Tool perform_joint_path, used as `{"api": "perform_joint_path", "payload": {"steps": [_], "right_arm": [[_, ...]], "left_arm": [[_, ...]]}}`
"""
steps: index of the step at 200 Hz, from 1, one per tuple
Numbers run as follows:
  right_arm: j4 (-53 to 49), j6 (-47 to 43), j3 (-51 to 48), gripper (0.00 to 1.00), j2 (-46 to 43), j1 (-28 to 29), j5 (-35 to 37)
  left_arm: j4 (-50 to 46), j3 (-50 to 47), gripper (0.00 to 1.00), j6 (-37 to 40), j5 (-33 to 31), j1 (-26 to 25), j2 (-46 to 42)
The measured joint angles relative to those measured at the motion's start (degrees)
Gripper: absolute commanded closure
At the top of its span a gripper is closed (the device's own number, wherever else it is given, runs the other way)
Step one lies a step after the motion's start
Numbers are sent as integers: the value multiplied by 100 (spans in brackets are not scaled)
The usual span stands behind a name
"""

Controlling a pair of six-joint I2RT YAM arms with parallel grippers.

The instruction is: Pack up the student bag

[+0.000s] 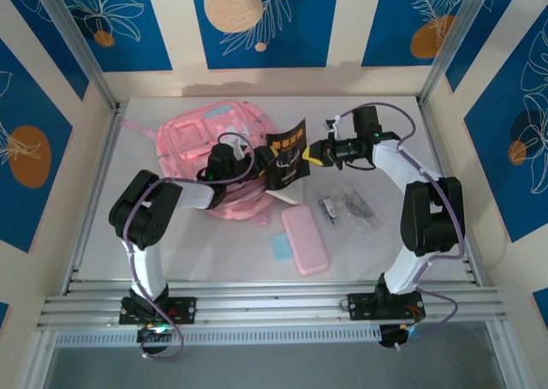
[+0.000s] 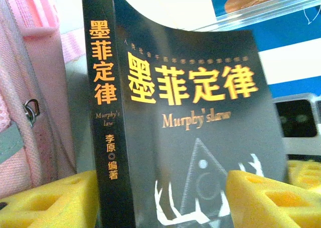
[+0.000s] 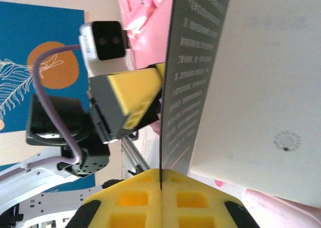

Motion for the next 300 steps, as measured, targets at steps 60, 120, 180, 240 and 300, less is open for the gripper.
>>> {"api": "perform_joint_path", "payload": {"steps": [60,120,180,240,300], "right_arm": [[111,-2,-337,100,245,-17,173],[105,0,-350,93,273,-20,297],[-37,254,-468,1,-155,-26,968],[232,1139,-848,1,-1567,136,1821],[1989,2820,-1840,1,-1880,1049,2076]], "left_arm": [[-343,35,75,192,85,-31,66],[-837,240,96,424,136,-35,94],[-1513,625,100,710,15,-81,-24],[-1884,1633,100,758,-872,17,-234],[-1580,1613,100,682,-1904,114,-575]]}}
